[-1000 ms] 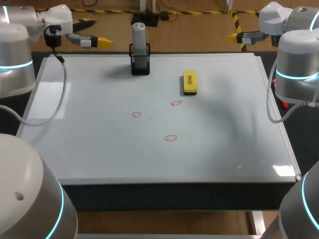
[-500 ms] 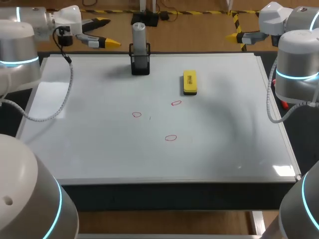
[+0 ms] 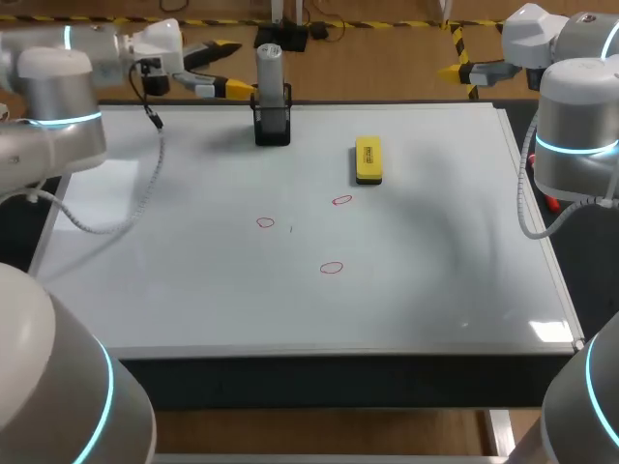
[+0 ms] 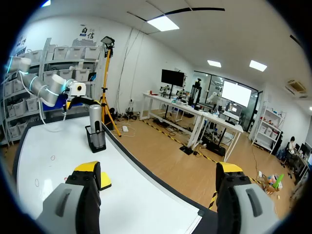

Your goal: Pick up the inspection probe, press it on each red-marked spot on the whiteboard one by one, put down the probe, pick up the eraser, and wipe off all the red marks.

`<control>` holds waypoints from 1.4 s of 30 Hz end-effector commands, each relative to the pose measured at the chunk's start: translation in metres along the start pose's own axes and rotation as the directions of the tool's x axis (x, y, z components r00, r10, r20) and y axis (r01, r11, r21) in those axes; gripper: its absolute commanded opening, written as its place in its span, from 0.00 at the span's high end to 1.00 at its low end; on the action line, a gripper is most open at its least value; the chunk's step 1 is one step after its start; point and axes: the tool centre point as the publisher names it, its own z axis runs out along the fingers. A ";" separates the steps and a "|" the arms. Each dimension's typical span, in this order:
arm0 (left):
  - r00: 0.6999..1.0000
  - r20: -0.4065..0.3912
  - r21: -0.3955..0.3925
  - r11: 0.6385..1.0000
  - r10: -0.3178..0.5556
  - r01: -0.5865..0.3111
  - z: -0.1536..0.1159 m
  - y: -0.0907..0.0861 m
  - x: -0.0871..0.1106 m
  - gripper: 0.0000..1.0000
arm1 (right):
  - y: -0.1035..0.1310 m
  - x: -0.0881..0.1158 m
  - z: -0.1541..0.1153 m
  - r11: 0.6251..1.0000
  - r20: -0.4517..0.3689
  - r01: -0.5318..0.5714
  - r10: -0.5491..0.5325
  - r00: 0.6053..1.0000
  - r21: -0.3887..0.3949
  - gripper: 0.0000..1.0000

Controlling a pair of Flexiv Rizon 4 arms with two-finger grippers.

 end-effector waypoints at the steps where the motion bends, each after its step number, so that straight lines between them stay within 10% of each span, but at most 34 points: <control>1: 0.999 -0.044 0.025 1.000 -0.013 0.014 0.016 0.013 -0.018 0.00 | 0.000 0.000 0.000 1.000 0.000 0.000 0.000 1.000 0.000 0.00; 38: 0.998 -0.056 0.062 0.998 -0.007 0.010 0.068 0.023 -0.049 0.00 | 0.000 0.000 0.000 1.000 0.000 0.000 0.000 1.000 0.000 0.00; 42: 0.998 -0.056 0.064 0.998 -0.006 0.009 0.068 0.022 -0.049 0.87 | 0.000 0.000 0.000 1.000 0.000 0.000 0.000 1.000 0.000 0.00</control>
